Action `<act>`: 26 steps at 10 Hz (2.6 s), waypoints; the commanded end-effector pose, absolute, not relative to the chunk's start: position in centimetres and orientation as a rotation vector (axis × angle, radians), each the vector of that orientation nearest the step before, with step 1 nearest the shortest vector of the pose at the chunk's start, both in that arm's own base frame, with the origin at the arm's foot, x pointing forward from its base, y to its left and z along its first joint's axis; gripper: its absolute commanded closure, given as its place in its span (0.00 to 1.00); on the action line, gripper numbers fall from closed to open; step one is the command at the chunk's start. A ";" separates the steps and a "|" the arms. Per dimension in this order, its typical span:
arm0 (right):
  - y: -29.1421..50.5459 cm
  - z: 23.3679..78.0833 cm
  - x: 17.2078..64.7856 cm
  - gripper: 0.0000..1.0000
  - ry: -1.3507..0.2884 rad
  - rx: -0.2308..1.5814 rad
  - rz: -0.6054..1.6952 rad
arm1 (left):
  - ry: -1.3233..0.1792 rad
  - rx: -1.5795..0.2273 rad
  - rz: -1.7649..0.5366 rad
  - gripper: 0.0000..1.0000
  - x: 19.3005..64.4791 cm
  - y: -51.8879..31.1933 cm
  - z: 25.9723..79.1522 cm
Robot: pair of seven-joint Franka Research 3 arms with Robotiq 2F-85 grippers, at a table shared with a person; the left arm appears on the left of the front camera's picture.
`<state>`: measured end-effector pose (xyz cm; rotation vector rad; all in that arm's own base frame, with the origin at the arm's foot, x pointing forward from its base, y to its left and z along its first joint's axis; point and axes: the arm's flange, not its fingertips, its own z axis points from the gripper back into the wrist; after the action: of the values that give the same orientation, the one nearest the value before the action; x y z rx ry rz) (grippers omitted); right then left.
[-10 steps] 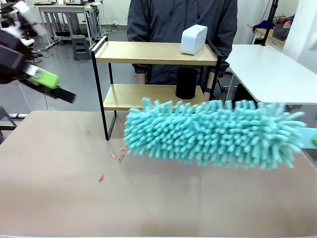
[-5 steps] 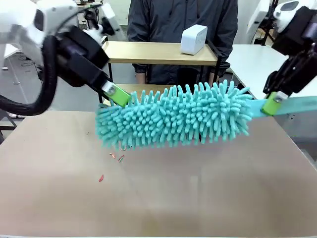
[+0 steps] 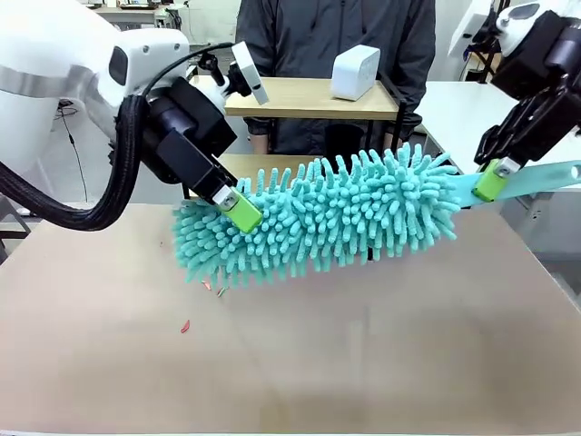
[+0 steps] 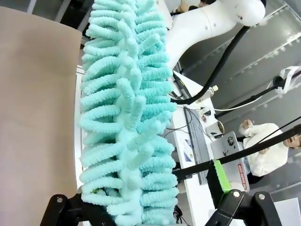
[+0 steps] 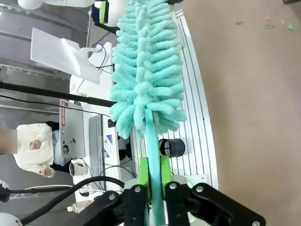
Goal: Clean the shelf.
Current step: Hand the Duster back to the human.
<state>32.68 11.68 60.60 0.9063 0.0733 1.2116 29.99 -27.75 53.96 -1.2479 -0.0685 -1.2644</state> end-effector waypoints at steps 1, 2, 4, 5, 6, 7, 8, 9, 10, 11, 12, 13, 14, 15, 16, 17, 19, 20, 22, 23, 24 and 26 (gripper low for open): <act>11.3 60.8 32.6 0.88 0.025 0.955 1.221 | -0.080 -1.239 -1.322 0.00 30.1 -28.0 53.8; 11.3 60.8 32.4 0.88 0.028 0.955 1.220 | -0.085 -1.223 -1.332 0.53 29.9 -28.0 53.9; 11.6 60.7 32.6 0.88 0.074 0.909 1.211 | -0.100 -1.215 -1.325 1.00 30.0 -27.9 54.0; 11.6 60.7 32.6 0.88 0.074 0.909 1.211 | -0.110 -1.202 -1.320 1.00 30.0 -27.9 54.0; 11.6 60.7 32.6 0.88 0.074 0.909 1.211 | -0.113 -1.201 -1.322 1.00 30.0 -27.8 54.0; 11.6 60.7 32.6 0.88 0.074 0.909 1.211 | -0.116 -1.204 -1.323 0.82 30.0 -27.8 54.0; 11.6 60.7 32.6 0.88 0.074 0.909 1.211 | -0.108 -1.203 -1.324 0.91 30.0 -27.8 53.9; 11.6 60.7 32.6 0.88 0.074 0.909 1.211 | -0.104 -1.201 -1.326 1.00 30.1 -27.8 53.9; 11.6 60.7 32.6 0.88 0.074 0.909 1.211 | -0.105 -1.198 -1.328 1.00 30.1 -27.8 53.9; 11.6 60.6 32.5 0.88 0.085 0.906 1.215 | -0.106 -1.193 -1.328 1.00 30.1 -27.8 53.9; 11.4 60.5 32.5 0.79 0.093 0.907 1.212 | -0.110 -1.184 -1.330 1.00 30.1 -27.6 53.9; 10.6 60.5 32.3 0.39 0.070 0.926 1.189 | -0.113 -1.171 -1.328 1.00 30.3 -27.1 54.0; 8.7 60.7 32.0 0.22 -0.012 0.965 1.125 | -0.124 -1.171 -1.327 1.00 30.4 -25.7 54.1; 5.5 60.9 31.4 0.00 -0.200 1.008 0.902 | -0.094 -1.192 -1.349 1.00 30.2 -23.4 54.3; 0.7 60.6 30.2 0.00 -0.487 1.179 0.569 | -0.085 -1.203 -1.383 1.00 29.8 -19.7 54.7; -3.2 59.4 29.2 0.00 -0.647 1.279 0.346 | -0.100 -1.221 -1.396 1.00 29.3 -16.1 55.0; -8.6 54.5 27.9 0.00 -0.735 1.324 0.018 | -0.219 -1.275 -1.313 1.00 28.6 -8.6 55.5; -9.5 51.3 27.8 0.00 -0.682 1.274 -0.102 | -0.405 -1.330 -1.148 1.00 28.4 -4.3 56.2; -8.6 47.2 28.2 0.00 -0.566 1.129 -0.253 | -0.766 -1.397 -0.646 1.00 28.9 3.4 57.0; -7.9 46.2 29.0 0.00 -0.510 1.101 -0.302 | -0.833 -1.436 -0.363 1.00 29.8 6.9 56.3; -12.9 46.8 27.5 0.00 -0.494 1.162 -0.004 | -0.836 -1.415 -0.149 1.00 31.0 10.1 54.8; -12.9 46.8 27.5 0.00 -0.494 1.162 -0.004 | -0.584 -1.324 0.170 1.00 35.3 15.1 48.7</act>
<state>28.13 -12.51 46.48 1.1419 -0.4968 -0.0743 32.36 16.35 49.71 -1.2914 -0.6197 -0.2323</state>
